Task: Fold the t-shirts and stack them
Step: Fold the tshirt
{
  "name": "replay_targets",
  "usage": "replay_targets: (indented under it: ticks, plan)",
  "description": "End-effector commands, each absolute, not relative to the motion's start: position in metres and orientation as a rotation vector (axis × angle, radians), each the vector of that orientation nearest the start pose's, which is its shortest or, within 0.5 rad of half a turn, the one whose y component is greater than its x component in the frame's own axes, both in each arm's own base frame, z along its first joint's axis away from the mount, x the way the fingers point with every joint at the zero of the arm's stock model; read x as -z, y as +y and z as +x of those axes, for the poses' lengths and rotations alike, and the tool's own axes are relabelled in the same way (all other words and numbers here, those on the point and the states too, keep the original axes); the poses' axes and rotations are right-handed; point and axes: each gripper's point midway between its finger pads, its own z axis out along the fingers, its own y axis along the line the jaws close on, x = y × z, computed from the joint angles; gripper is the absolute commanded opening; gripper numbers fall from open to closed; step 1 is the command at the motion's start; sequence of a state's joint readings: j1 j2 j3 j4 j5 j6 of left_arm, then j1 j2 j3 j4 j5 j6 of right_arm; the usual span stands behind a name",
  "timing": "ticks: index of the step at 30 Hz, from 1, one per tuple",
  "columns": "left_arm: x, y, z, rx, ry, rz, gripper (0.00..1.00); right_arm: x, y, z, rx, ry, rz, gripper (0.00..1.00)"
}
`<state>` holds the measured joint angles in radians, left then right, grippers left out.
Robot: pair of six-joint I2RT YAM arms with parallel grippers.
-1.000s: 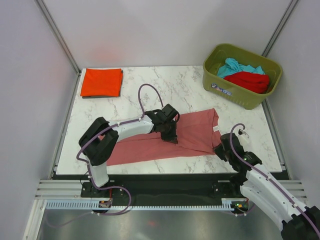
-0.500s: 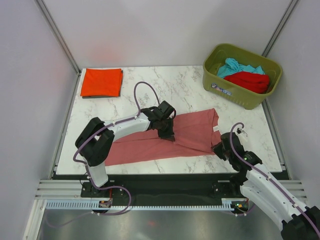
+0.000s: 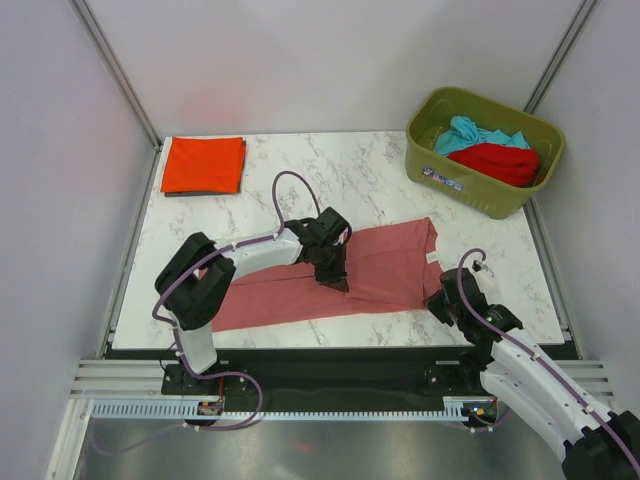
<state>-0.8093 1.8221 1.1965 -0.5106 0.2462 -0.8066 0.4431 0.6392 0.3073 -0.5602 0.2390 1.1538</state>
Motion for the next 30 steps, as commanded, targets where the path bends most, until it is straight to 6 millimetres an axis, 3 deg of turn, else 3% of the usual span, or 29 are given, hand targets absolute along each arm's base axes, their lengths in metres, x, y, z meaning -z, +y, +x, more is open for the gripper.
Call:
replay_targets:
  ticks: [1, 4, 6, 7, 8, 10, 11, 14, 15, 16, 17, 18, 20, 21, 22, 23, 24, 26, 30]
  plan:
    - [-0.038, -0.326, 0.208, 0.695, 2.968, 0.151, 0.03, -0.045, 0.079, 0.188, -0.373, 2.283, 0.935, 0.00]
    - [-0.038, -0.324, 0.207, 0.680, 2.968, 0.166, 0.13, -0.047, 0.079, 0.187, -0.375, 2.287, 0.928, 0.01]
    - [-0.045, -0.324, 0.209, 0.685, 2.956, 0.178, 0.23, -0.058, 0.078, 0.189, -0.377, 2.266, 0.919, 0.16]
    - [-0.047, -0.323, 0.209, 0.683, 2.949, 0.191, 0.27, -0.063, 0.077, 0.191, -0.370, 2.259, 0.902, 0.29]
    - [-0.050, -0.321, 0.212, 0.662, 2.933, 0.189, 0.34, -0.074, 0.077, 0.196, -0.372, 2.236, 0.881, 0.34]
    - [-0.063, -0.318, 0.216, 0.659, 2.899, 0.194, 0.39, -0.084, 0.073, 0.204, -0.331, 2.220, 0.846, 0.40]
    - [-0.070, -0.318, 0.222, 0.657, 2.877, 0.196, 0.58, -0.099, 0.073, 0.214, -0.321, 2.195, 0.781, 0.41]
    - [-0.079, -0.312, 0.231, 0.632, 2.860, 0.215, 0.59, -0.117, 0.069, 0.240, -0.210, 2.172, 0.607, 0.43]
    - [-0.083, -0.307, 0.244, 0.631, 2.840, 0.190, 0.59, -0.126, 0.067, 0.255, -0.182, 2.133, 0.577, 0.43]
    - [-0.083, -0.300, 0.252, 0.611, 2.832, 0.187, 0.59, -0.119, 0.066, 0.264, -0.125, 2.167, 0.540, 0.43]
    - [-0.082, -0.291, 0.262, 0.574, 2.821, 0.154, 0.59, -0.131, 0.067, 0.278, -0.119, 2.149, 0.512, 0.43]
    - [-0.082, -0.274, 0.280, 0.548, 2.808, 0.084, 0.59, -0.137, 0.064, 0.292, -0.090, 2.134, 0.463, 0.44]
    - [-0.078, -0.252, 0.298, 0.508, 2.801, 0.005, 0.59, -0.137, 0.070, 0.319, -0.095, 2.161, 0.400, 0.48]
    - [-0.075, -0.231, 0.313, 0.478, 2.793, -0.076, 0.59, -0.141, 0.070, 0.332, -0.085, 2.144, 0.361, 0.50]
    - [-0.071, -0.218, 0.321, 0.449, 2.794, -0.120, 0.59, -0.135, 0.074, 0.346, -0.085, 2.174, 0.336, 0.51]
    - [-0.064, -0.208, 0.326, 0.431, 2.807, -0.154, 0.60, -0.133, 0.064, 0.356, -0.090, 2.183, 0.354, 0.51]
    - [-0.059, -0.187, 0.336, 0.411, 2.809, -0.230, 0.60, -0.122, 0.063, 0.367, -0.107, 2.211, 0.338, 0.52]
    - [-0.052, -0.164, 0.345, 0.414, 2.818, -0.335, 0.60, -0.131, 0.067, 0.387, -0.226, 2.199, 0.320, 0.52]
    - [-0.040, -0.140, 0.355, 0.395, 2.827, -0.462, 0.60, -0.127, 0.060, 0.408, -0.235, 2.207, 0.315, 0.51]
